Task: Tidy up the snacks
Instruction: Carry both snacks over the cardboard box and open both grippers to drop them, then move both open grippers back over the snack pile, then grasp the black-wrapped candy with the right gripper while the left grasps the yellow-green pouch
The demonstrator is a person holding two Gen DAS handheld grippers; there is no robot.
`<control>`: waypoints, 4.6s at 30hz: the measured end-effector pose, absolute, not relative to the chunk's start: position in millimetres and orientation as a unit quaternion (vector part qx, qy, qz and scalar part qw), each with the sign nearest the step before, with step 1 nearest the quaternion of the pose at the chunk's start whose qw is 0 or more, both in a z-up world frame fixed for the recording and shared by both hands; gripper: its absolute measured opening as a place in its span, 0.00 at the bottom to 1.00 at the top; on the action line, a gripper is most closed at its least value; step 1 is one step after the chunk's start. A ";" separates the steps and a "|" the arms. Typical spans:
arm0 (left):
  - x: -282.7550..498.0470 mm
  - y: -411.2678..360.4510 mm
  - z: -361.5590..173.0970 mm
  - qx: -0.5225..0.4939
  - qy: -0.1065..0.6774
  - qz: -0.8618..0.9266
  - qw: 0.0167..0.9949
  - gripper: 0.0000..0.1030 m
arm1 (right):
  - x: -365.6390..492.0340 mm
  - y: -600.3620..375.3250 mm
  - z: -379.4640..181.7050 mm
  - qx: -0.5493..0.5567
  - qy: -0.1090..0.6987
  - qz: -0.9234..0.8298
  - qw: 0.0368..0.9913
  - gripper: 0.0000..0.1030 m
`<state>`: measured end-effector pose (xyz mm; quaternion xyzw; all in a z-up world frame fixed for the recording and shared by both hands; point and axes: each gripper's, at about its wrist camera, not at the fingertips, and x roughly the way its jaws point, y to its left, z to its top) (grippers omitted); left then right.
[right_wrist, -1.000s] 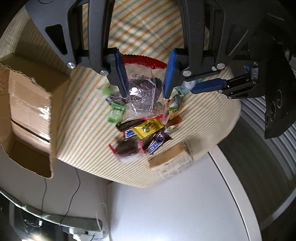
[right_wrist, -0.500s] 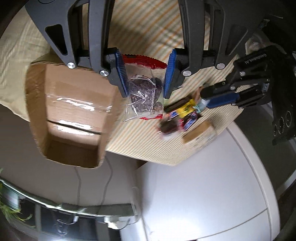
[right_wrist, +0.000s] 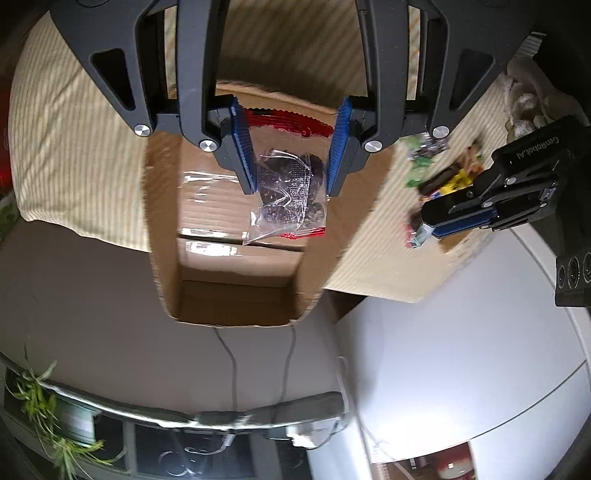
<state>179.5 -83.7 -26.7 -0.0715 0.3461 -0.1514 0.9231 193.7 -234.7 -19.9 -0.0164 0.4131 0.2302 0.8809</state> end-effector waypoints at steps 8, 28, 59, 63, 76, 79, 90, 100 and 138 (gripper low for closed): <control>197.0 -106.1 -36.8 -0.043 0.363 -0.158 0.918 0.21 | 212.3 -261.9 -33.1 -0.006 0.423 0.204 0.883 0.38; 189.1 -108.9 -29.6 -0.013 0.332 -0.159 0.930 0.50 | 205.4 -269.3 -24.1 -0.011 0.401 0.178 0.898 0.61; 50.7 49.8 -51.4 -0.114 0.368 0.003 0.923 0.69 | 97.2 -156.2 -19.0 -0.041 0.387 0.321 0.863 0.71; 43.8 52.2 -58.9 -0.118 0.371 -0.002 0.921 0.69 | 91.1 -139.3 -35.1 -0.039 0.406 0.337 0.848 0.71; 50.3 43.8 -82.4 -0.136 0.395 -0.043 0.908 0.52 | 102.6 -108.6 -81.3 -0.008 0.465 0.344 0.816 0.54; 54.2 43.9 -85.3 -0.138 0.398 -0.048 0.906 0.50 | 109.7 -104.1 -87.5 -0.002 0.473 0.339 0.813 0.53; 65.6 46.7 -95.8 -0.143 0.408 -0.059 0.900 0.47 | 126.4 -88.9 -100.0 0.009 0.485 0.326 0.811 0.52; 72.0 40.8 -102.9 -0.128 0.416 -0.072 0.898 0.47 | 143.3 -77.5 -102.5 -0.009 0.485 0.298 0.822 0.52; 77.4 28.8 -106.5 -0.089 0.413 -0.075 0.903 0.39 | 137.5 -63.3 -101.9 -0.098 0.471 0.313 0.819 0.32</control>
